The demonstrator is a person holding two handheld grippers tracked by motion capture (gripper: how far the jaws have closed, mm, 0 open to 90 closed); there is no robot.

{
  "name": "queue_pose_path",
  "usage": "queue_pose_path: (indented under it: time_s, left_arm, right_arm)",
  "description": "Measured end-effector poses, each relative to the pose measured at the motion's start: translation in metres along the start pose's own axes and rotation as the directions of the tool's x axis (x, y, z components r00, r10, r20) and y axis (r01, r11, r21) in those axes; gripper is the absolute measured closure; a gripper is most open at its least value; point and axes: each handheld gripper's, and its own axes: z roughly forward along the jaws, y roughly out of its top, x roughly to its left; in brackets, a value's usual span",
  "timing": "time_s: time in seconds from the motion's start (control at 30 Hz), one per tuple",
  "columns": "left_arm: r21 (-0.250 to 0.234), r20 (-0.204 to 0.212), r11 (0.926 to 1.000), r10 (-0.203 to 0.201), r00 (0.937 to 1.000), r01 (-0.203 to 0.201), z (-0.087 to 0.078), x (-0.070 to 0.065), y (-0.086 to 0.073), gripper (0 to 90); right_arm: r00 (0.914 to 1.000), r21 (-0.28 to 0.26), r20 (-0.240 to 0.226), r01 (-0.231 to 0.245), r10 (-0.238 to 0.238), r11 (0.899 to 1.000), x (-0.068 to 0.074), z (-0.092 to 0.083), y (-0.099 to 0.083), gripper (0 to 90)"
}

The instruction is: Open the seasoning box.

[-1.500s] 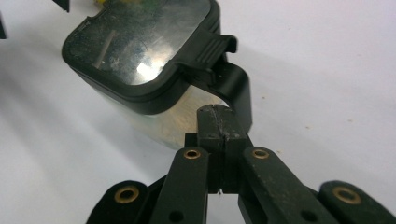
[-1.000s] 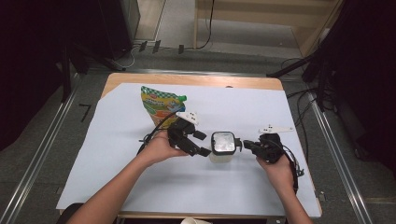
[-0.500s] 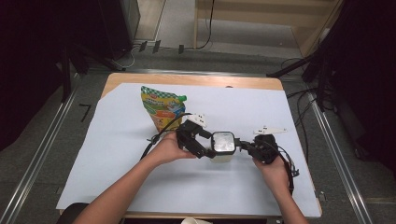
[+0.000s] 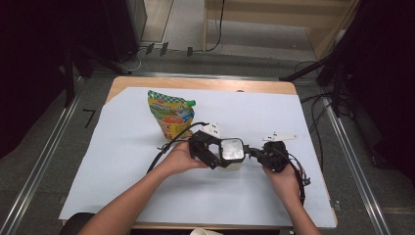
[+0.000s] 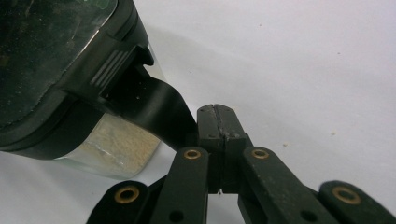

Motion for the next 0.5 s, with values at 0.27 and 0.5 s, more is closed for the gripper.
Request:
queue_pose_path:
  time_s: [0.27,0.5]
  left_arm:
    - [-0.005,-0.022,0.9996,0.029,0.9993,-0.029,-0.0032,-0.0028,0.0014,13.4]
    - [-0.001,-0.030,0.9990,0.046,0.9985,-0.046,-0.0056,-0.0038,0.0026,13.9]
  right_arm:
    - [0.9999,0.003,-0.003,0.013,-0.013,1.000,0.0039,0.0006,0.0001,90.0]
    - [0.9998,0.003,-0.008,0.018,-0.018,1.000,0.0057,0.0004,0.0004,90.0]
